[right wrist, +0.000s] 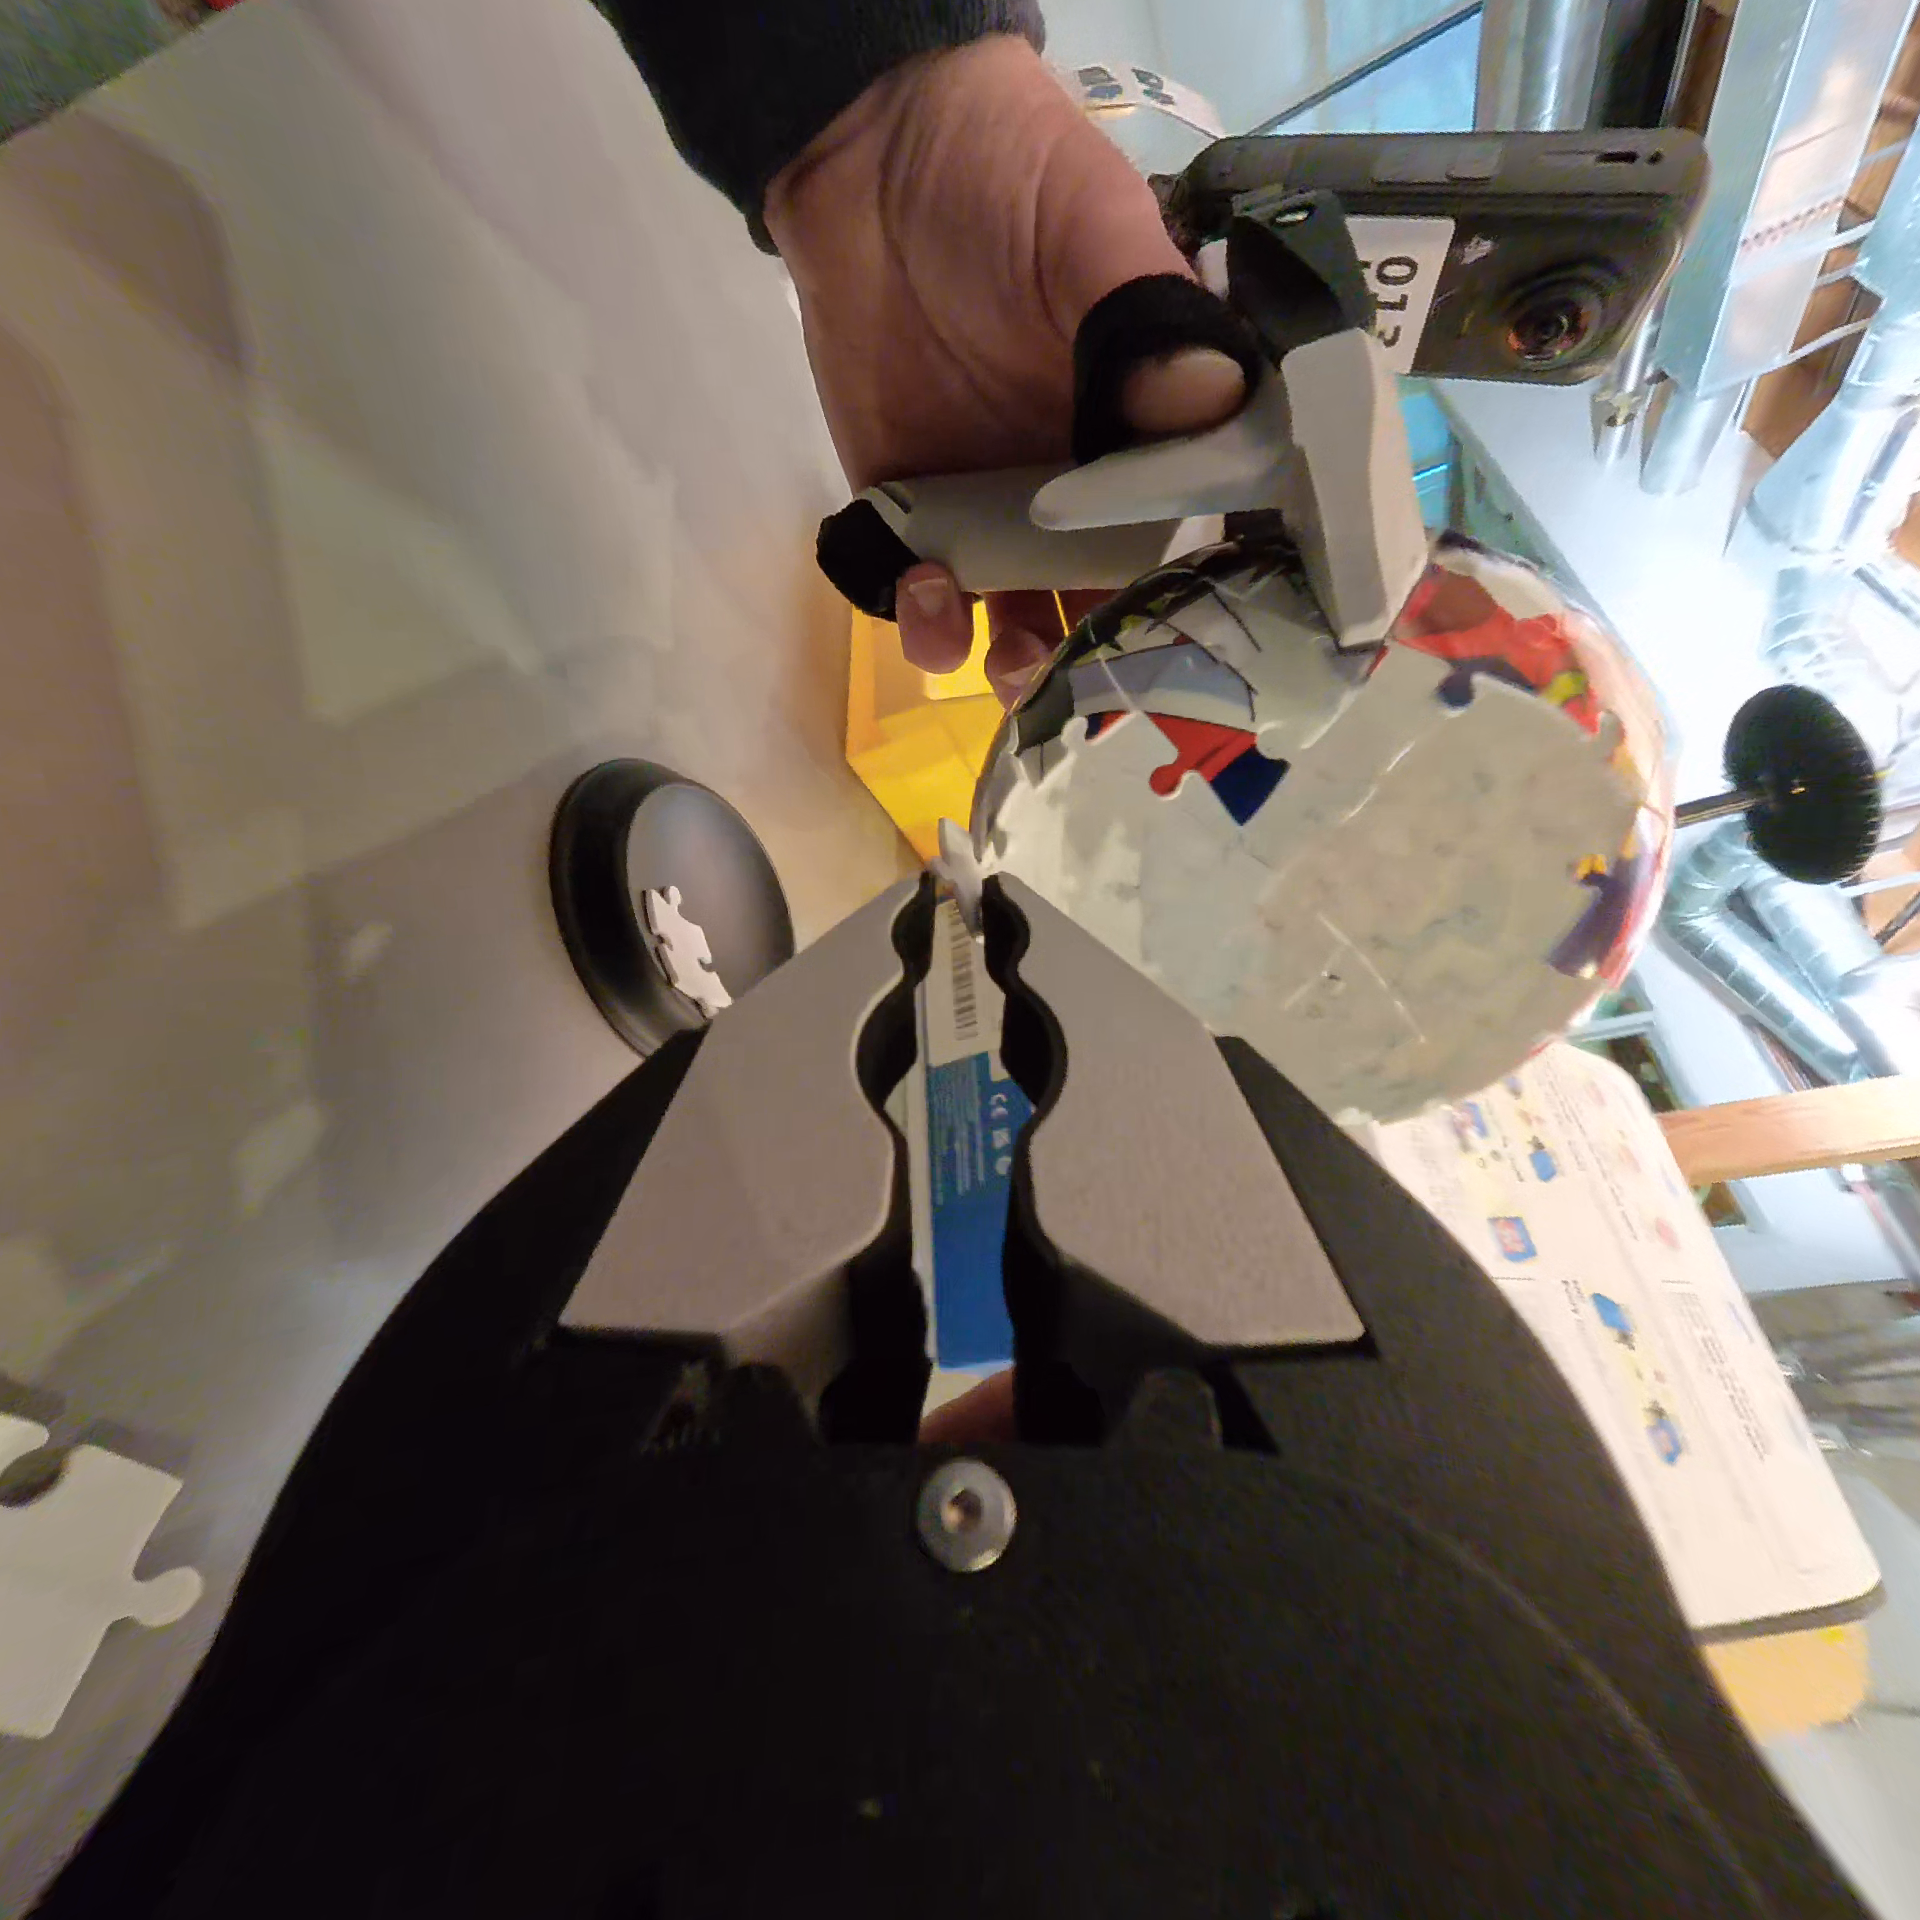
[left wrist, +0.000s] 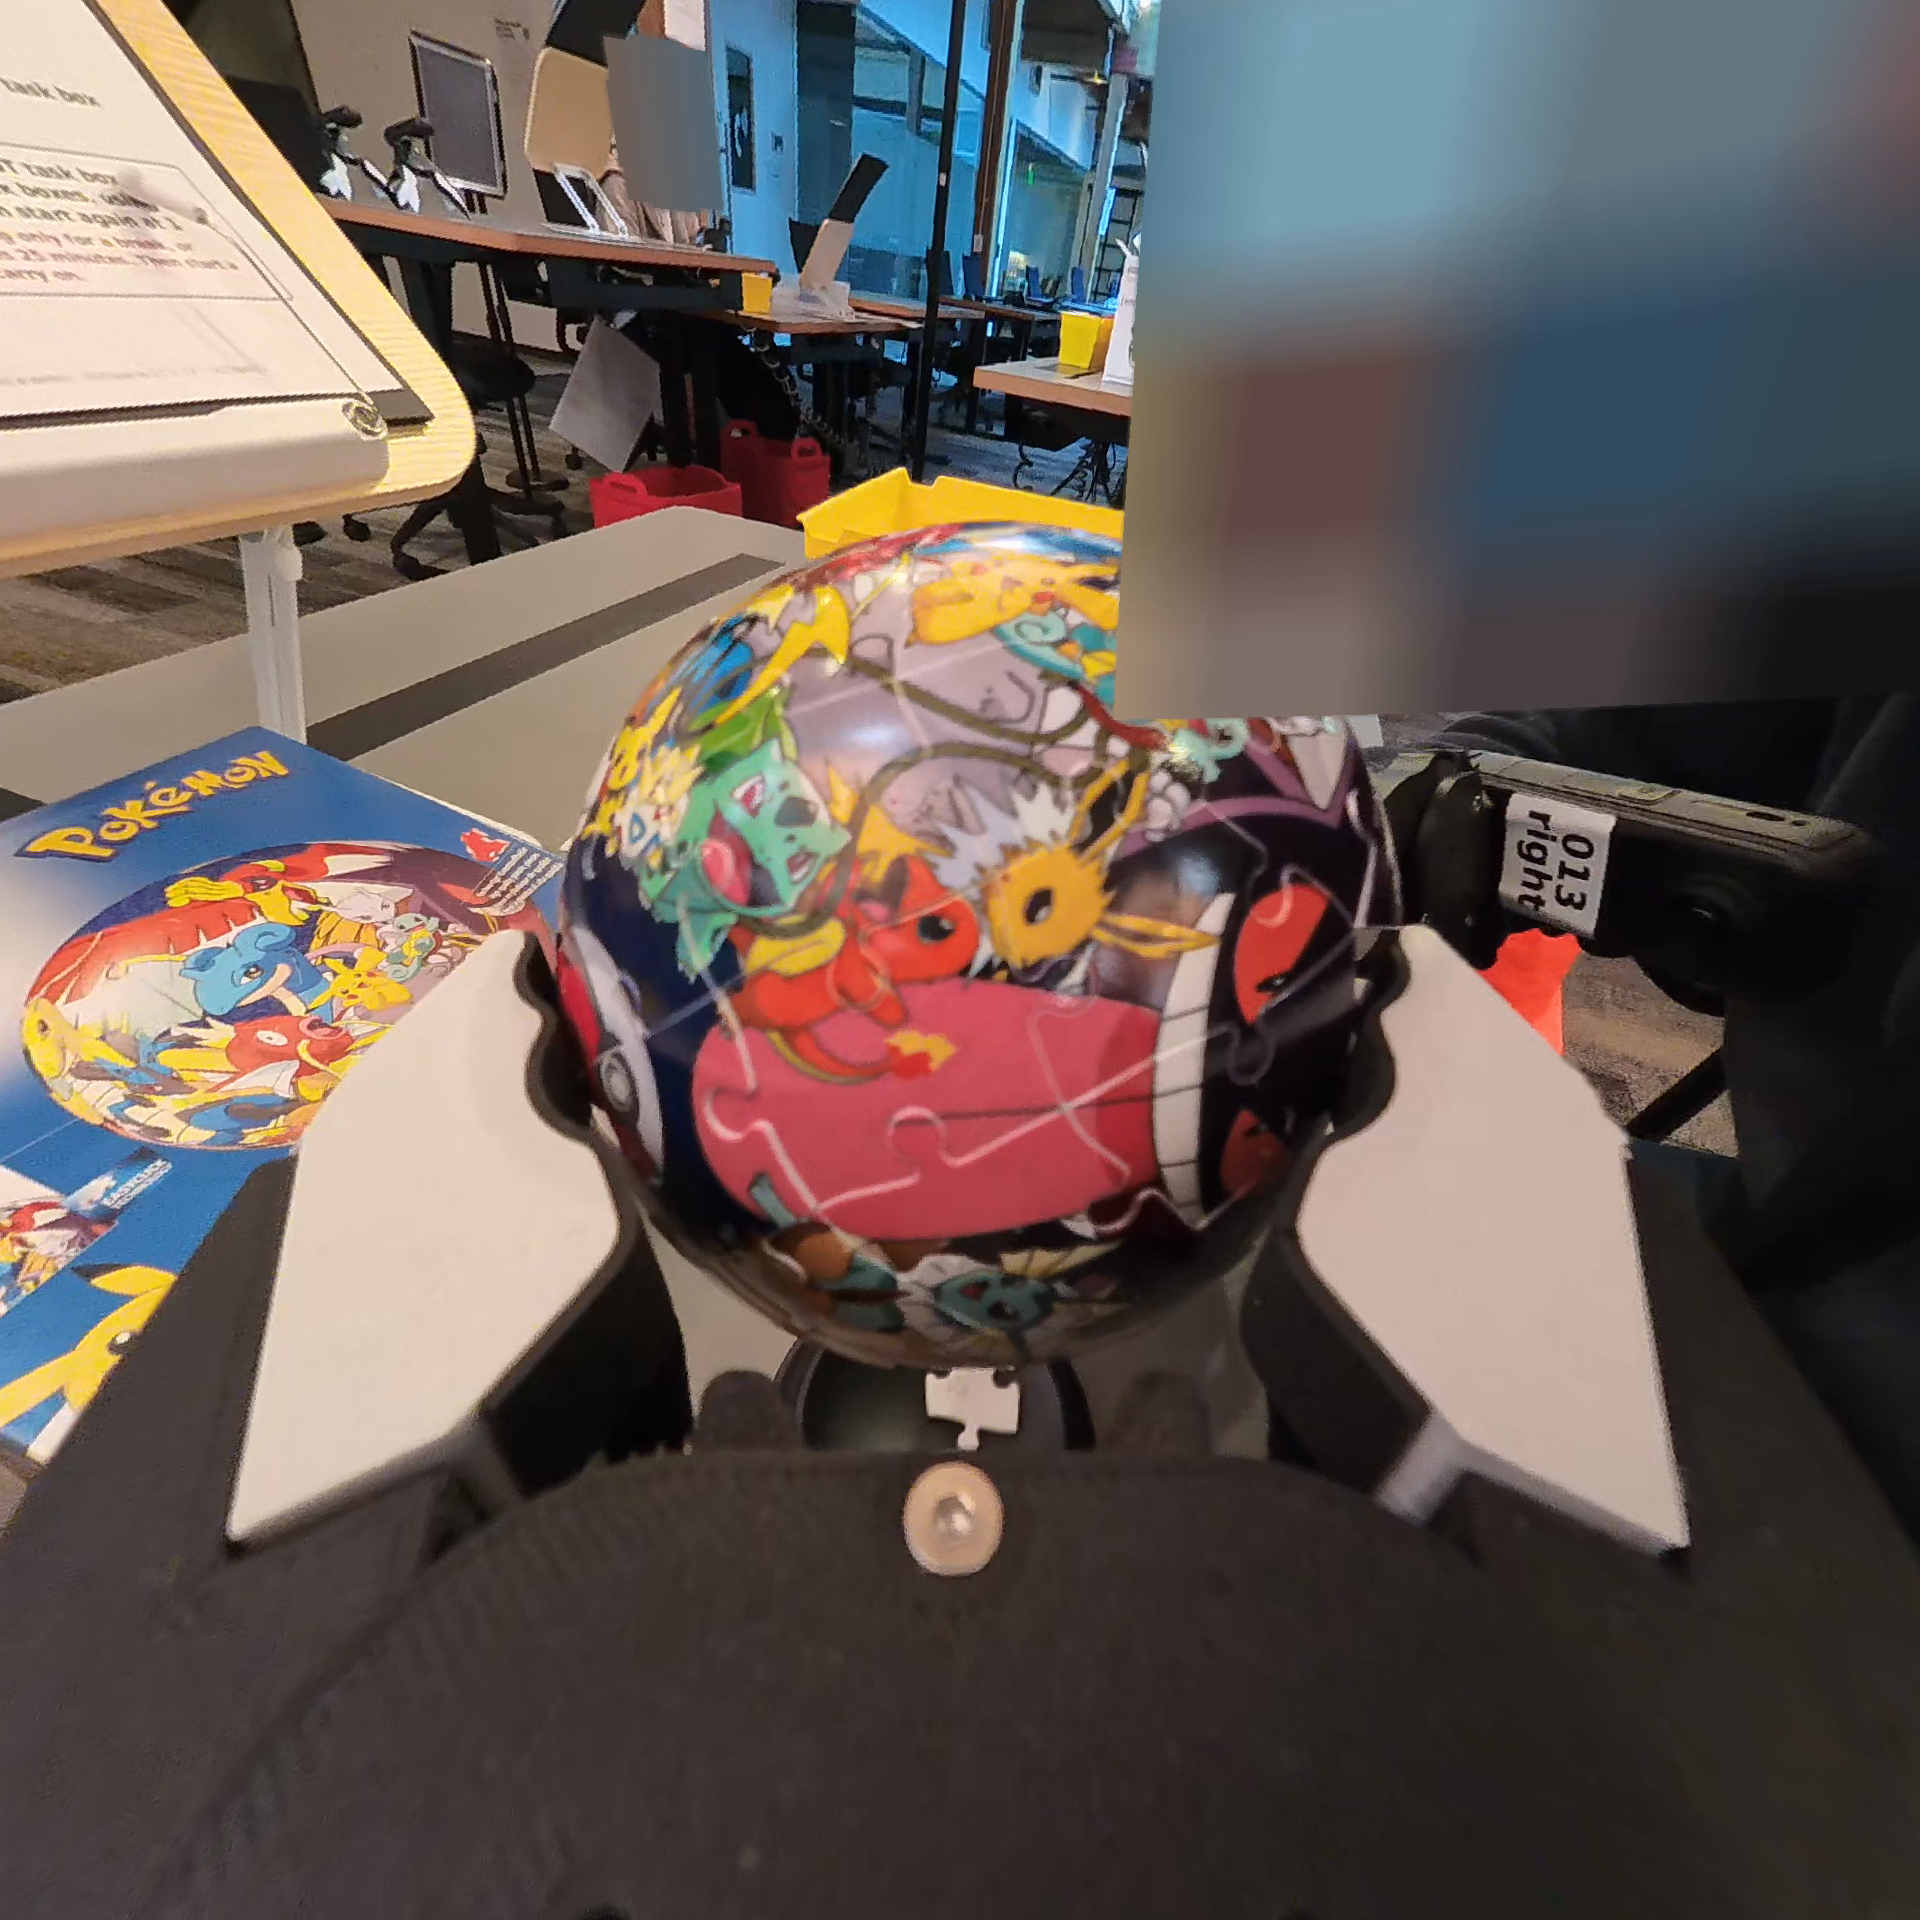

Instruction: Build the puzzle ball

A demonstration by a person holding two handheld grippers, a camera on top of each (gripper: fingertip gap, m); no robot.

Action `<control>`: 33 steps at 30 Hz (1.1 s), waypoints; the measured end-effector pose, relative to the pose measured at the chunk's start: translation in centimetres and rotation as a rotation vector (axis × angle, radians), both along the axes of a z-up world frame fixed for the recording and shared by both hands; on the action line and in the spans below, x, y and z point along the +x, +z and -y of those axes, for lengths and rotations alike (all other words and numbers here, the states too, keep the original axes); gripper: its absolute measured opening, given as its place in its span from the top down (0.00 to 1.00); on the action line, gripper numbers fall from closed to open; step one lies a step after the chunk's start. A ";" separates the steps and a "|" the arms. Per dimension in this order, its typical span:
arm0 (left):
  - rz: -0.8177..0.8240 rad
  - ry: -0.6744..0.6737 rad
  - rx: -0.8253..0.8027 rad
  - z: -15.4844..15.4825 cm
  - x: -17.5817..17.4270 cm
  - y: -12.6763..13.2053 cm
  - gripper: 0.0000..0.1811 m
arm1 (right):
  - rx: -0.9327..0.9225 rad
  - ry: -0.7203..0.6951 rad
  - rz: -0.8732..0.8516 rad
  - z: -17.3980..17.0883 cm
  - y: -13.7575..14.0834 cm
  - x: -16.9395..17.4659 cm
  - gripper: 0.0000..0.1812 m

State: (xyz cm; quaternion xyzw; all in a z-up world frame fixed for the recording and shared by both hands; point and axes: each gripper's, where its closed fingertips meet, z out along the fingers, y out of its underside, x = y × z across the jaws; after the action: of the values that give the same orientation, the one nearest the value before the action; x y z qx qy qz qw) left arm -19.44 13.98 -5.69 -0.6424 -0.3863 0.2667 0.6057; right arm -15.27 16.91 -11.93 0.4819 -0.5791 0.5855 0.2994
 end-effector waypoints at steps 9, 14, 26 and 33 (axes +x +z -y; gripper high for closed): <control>-0.005 0.000 -0.073 -0.3 0.1 -0.8 0.23 | 0.127 0.013 0.082 0.0 -1.1 0.2 0.97; -0.006 -0.018 -0.083 -0.7 0.1 -0.8 0.23 | 0.132 0.009 0.108 -0.2 -0.7 -0.2 0.96; 0.008 -0.008 0.076 0.2 0.0 -0.3 0.23 | 0.027 0.031 0.033 -0.3 0.0 0.0 0.97; 0.013 -0.001 0.089 0.4 0.0 -0.3 0.23 | -0.014 0.033 0.008 -0.4 0.5 -0.1 0.98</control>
State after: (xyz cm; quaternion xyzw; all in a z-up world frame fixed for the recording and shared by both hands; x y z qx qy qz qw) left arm -19.39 13.57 -5.99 -0.6167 -0.4011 0.2448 0.6316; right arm -15.39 17.31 -11.45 0.4869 -0.5681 0.5964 0.2906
